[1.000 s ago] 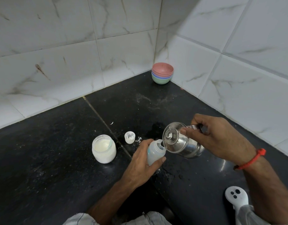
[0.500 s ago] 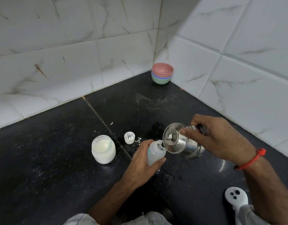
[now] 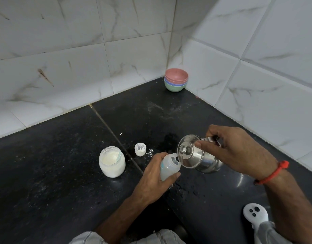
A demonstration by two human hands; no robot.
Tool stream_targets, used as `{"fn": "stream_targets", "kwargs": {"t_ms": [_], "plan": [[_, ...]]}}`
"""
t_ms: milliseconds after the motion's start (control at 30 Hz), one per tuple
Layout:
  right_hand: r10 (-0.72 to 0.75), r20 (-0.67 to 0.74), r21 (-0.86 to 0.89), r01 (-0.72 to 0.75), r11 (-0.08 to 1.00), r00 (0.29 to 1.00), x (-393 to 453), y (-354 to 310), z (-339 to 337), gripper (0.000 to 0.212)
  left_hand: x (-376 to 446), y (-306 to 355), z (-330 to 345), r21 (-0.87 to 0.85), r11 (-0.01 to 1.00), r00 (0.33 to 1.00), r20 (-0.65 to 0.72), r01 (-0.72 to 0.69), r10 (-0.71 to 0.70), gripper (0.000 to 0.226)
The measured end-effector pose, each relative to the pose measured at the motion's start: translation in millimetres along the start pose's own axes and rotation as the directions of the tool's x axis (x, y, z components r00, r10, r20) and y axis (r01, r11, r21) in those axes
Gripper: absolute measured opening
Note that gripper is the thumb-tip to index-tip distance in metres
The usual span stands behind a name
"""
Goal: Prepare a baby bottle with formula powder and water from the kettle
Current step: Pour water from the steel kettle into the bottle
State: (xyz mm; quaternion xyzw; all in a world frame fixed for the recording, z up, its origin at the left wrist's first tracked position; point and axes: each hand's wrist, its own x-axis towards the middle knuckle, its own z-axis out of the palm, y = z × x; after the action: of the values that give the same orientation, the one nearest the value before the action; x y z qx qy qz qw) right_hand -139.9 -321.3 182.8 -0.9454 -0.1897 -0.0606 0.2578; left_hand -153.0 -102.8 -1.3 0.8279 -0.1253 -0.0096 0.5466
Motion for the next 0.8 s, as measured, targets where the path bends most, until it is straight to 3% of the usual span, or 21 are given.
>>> {"fn": "stream_targets", "kwargs": {"t_ms": [233, 400, 500, 600, 800], "plan": [[0.025, 0.027, 0.01, -0.026, 1.0, 0.999, -2, 5, 4, 0.04, -2, -2, 1, 0.003, 1.0, 1.0, 0.016, 0.015, -0.015, 0.059], [0.122, 0.037, 0.247, -0.127, 0.961, 0.992, -9, 19, 9, 0.038, -3, -2, -1, -0.01, 1.0, 1.0, -0.01, -0.002, 0.002, 0.058], [0.181, 0.052, 0.458, -0.185, 0.87, 0.982, -15, 35, 19, 0.038, -4, 0, -3, -0.032, 0.999, 0.999, -0.033, -0.012, 0.011, 0.055], [0.258, 0.053, 0.669, -0.226, 0.708, 0.965, -23, 49, 35, 0.04, -4, 1, -7, -0.028, 0.999, 0.997, -0.068, -0.027, 0.025, 0.051], [0.418, 0.055, 0.816, -0.282, 0.505, 0.907, -38, 72, 78, 0.048, 1, 2, -11, -0.039, 0.999, 0.996, -0.088, -0.032, 0.029, 0.051]]}}
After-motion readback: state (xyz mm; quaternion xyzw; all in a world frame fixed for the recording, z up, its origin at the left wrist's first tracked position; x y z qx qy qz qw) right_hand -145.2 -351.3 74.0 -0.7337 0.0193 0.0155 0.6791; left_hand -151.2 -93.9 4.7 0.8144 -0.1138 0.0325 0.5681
